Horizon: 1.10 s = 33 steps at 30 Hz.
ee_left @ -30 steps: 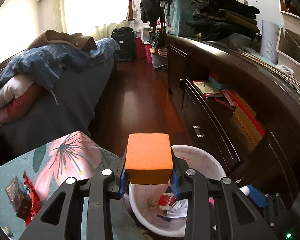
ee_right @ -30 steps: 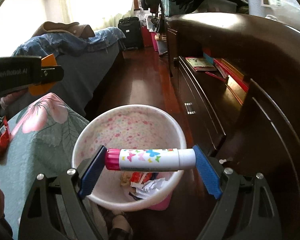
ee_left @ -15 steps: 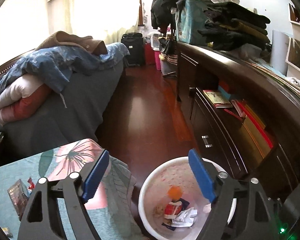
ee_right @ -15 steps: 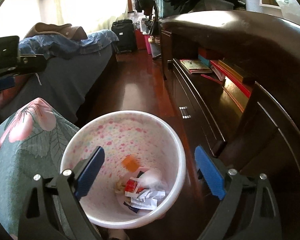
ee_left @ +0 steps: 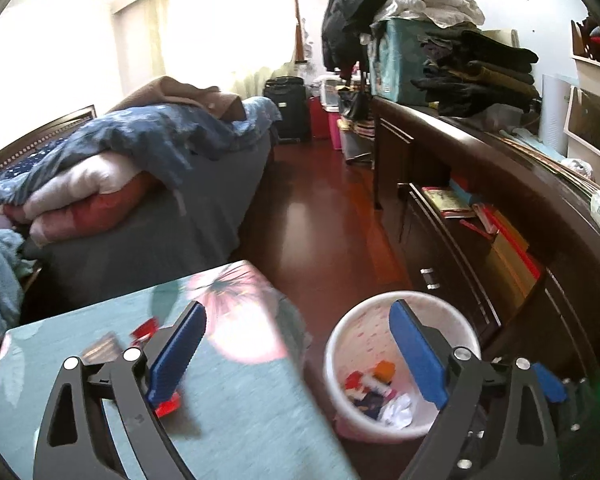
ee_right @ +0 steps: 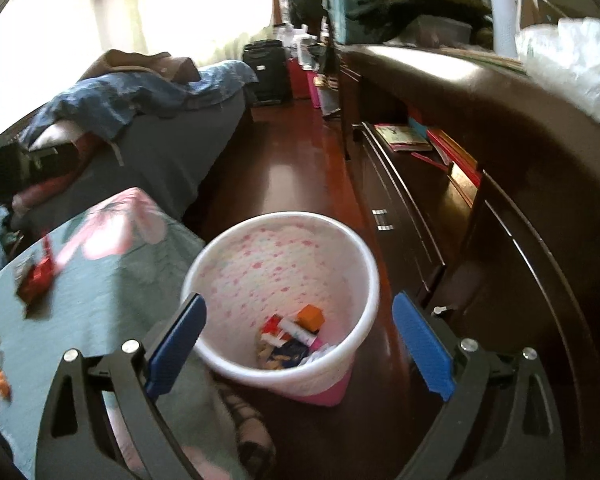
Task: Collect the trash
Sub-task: 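Move both grippers back over the table toward the cigarette pack and red wrapper, then grasp the dark cigarette pack with left gripper while right grasps the red snack wrapper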
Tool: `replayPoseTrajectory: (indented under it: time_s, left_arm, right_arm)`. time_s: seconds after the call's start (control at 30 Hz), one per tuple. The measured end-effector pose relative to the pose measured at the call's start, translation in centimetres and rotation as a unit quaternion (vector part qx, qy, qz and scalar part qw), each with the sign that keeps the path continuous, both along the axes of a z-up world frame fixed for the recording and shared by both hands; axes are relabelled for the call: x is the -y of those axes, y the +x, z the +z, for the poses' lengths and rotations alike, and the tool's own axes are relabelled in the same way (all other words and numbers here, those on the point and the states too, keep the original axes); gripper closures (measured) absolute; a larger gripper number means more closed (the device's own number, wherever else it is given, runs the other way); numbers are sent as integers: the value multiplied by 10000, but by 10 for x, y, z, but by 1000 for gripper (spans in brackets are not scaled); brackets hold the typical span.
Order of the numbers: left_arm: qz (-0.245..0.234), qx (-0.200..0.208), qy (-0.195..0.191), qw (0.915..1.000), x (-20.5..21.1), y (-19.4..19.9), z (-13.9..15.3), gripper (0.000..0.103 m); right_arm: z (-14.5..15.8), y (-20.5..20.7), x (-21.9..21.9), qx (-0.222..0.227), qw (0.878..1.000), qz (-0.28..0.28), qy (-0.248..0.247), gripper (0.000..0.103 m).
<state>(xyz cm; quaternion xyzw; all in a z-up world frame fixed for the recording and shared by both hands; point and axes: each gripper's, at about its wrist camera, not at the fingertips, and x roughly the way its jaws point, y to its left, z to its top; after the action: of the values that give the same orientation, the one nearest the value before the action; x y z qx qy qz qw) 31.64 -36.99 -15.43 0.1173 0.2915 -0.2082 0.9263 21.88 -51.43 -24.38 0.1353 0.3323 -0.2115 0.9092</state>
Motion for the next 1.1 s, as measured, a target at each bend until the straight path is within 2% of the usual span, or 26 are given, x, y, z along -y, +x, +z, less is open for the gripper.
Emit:
replayPoseTrajectory:
  time_s: [0.17, 0.27, 0.37, 0.43, 0.53, 0.73, 0.83, 0.9, 0.97, 1.03, 1.1]
  left_arm:
    - [410, -59, 52, 9991, -44, 1, -2, 5]
    - [927, -304, -15, 9952, -76, 20, -10, 5]
    - [1595, -603, -136, 9853, -108, 48, -22, 5]
    - [2085, -776, -184, 9748, -127, 68, -34, 5]
    - [2471, -1000, -210, 9636, -143, 92, -50, 5]
    - [2647, -1242, -89, 9563, -144, 120, -76, 5]
    - [2646, -1484, -166, 9527, -145, 127, -87, 5]
    - [2669, -1659, -225, 9491, -148, 129, -93, 10]
    - [2643, -1533, -201, 9520, -150, 126, -91, 27]
    - [2583, -1556, -288, 9530, -154, 124, -88, 36]
    - [2538, -1647, -494, 9519, -162, 122, -84, 40]
  right_arm:
    - [24, -19, -40, 98, 9991, 384, -163, 6]
    - [37, -24, -65, 148, 9973, 663, -287, 5]
    - [46, -23, -88, 201, 9947, 909, -426, 5]
    - [49, -19, -102, 221, 9925, 1092, -492, 4]
    - [50, -13, -116, 208, 9897, 1278, -604, 4]
    - [44, 1, -130, 91, 9874, 1420, -690, 4]
    - [43, 4, -134, 76, 9868, 1445, -726, 4]
    - [46, 6, -136, 79, 9863, 1466, -752, 4]
    - [49, 5, -140, 109, 9855, 1500, -781, 4]
    - [53, 7, -145, 143, 9845, 1537, -830, 4]
    - [57, 9, -153, 159, 9830, 1586, -907, 4]
